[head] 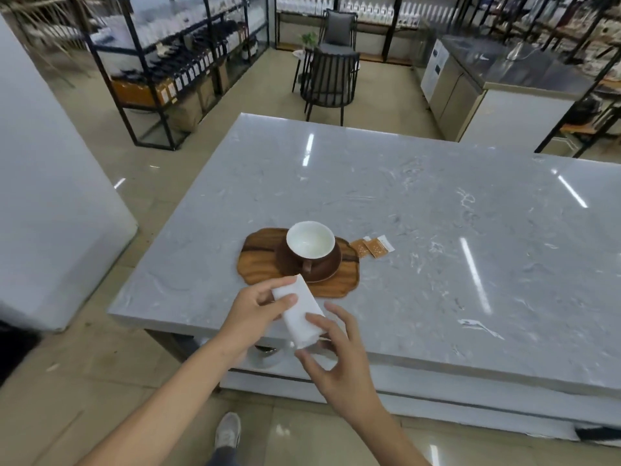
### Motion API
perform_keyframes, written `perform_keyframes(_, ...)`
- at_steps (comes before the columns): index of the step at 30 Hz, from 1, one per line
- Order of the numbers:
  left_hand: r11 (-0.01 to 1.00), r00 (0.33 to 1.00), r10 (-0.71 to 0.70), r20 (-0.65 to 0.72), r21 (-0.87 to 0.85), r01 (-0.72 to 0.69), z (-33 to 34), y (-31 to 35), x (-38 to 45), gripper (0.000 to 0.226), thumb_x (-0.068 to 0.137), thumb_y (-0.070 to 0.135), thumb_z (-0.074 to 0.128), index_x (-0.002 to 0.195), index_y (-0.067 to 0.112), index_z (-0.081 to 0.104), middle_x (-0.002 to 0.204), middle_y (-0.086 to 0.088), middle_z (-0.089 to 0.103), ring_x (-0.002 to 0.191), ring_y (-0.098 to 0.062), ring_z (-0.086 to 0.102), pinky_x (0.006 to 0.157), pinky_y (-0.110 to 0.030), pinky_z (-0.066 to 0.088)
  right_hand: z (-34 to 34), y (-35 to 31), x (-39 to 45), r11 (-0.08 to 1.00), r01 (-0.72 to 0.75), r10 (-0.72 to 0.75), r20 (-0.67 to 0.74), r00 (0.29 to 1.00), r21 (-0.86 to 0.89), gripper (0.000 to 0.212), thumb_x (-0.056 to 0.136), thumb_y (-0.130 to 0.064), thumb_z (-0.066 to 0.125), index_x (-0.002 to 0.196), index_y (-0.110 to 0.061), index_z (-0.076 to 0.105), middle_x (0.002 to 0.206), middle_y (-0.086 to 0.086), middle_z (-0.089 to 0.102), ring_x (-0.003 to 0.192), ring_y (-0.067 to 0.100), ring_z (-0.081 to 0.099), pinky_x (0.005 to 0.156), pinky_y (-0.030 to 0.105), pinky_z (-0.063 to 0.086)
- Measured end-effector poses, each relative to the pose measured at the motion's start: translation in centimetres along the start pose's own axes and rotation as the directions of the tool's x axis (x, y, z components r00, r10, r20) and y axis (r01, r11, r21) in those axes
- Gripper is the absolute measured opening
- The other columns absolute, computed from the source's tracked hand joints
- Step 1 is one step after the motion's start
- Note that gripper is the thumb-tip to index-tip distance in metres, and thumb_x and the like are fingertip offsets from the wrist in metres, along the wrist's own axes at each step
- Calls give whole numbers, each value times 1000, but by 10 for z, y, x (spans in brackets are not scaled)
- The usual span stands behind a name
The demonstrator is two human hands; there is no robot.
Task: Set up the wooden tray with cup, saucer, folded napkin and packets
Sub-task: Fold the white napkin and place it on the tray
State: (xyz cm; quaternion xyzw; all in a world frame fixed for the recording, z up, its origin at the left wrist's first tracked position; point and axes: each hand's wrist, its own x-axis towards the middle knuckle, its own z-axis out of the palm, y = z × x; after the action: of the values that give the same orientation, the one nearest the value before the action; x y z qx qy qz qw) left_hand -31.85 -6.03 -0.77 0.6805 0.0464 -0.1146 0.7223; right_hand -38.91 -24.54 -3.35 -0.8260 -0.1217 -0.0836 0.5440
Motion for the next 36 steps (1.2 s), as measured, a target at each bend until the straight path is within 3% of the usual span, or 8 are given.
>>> perform_keyframes(4, 998, 1000, 13, 25, 61, -15, -42, 11, 31, 35, 89, 17, 74, 120, 31, 72, 118, 3, 75, 111, -13, 70, 88, -25, 59, 41, 5, 34, 973, 102, -115, -53, 992, -207, 44, 89, -15, 77, 131, -22, 64, 149, 1, 46, 114, -9, 58, 86, 22, 60)
perform_keyframes(8, 980, 990, 21, 136, 193, -47, -80, 14, 70, 43, 91, 18, 71, 131, 34, 64, 133, 4, 65, 120, -14, 63, 100, -38, 56, 74, 11, 64, 918, 126, -147, -27, 989, -377, 42, 89, -11, 76, 129, -21, 67, 143, 4, 55, 103, 9, 68, 77, 21, 61)
perform_keyframes(13, 895, 974, 32, 226, 427, -128, -109, 12, 125, 49, 91, 21, 71, 133, 43, 60, 131, 7, 67, 109, -4, 67, 100, -32, 54, 103, 17, 96, 871, 74, -99, -26, 995, -485, 38, 88, -9, 74, 124, -20, 70, 139, 10, 60, 101, 18, 70, 71, 32, 63)
perform_keyframes(17, 698, 948, 89, 307, 659, -279, -116, 6, 160, 51, 91, 28, 68, 139, 39, 56, 121, -10, 71, 74, 11, 61, 72, -6, 45, 124, 21, 113, 821, -22, -18, -64, 998, -571, 40, 84, -9, 75, 122, -19, 71, 133, 13, 64, 101, 28, 71, 69, 36, 63)
perform_keyframes(21, 405, 894, 163, 417, 798, -447, -124, -5, 176, 48, 94, 37, 61, 141, 44, 52, 130, 3, 59, 122, -18, 50, 100, -26, 41, 142, 25, 118, 705, -40, -58, -113, 992, -708, 37, 81, -16, 73, 118, -21, 72, 120, 7, 70, 90, 27, 66, 69, 34, 59)
perform_keyframes(25, 163, 780, 340, 526, 783, -600, -125, -7, 181, 43, 93, 44, 47, 129, 35, 67, 133, 6, 66, 118, -26, 58, 86, -43, 54, 152, 29, 117, 617, -105, -36, -161, 986, -780, 37, 89, -28, 62, 125, -23, 65, 130, 1, 66, 97, 25, 60, 74, 38, 54)
perform_keyframes(31, 15, 744, 325, 583, 784, -621, -119, -8, 191, 52, 95, 48, 31, 131, 34, 66, 137, 17, 63, 128, -20, 58, 82, -38, 52, 164, 31, 119, 598, -141, -35, -202, 979, -789, 44, 97, -43, 52, 134, -19, 60, 143, 2, 56, 110, 25, 54, 83, 39, 46)
perform_keyframes(36, -71, 677, 349, 649, 738, -671, -119, -8, 198, 50, 99, 45, 31, 126, 29, 70, 131, 14, 68, 119, -18, 66, 75, -34, 55, 160, 39, 116, 635, 36, -155, -82, 985, -772, 43, 101, -29, 52, 143, -25, 53, 152, -3, 51, 144, 21, 42, 112, 40, 41)
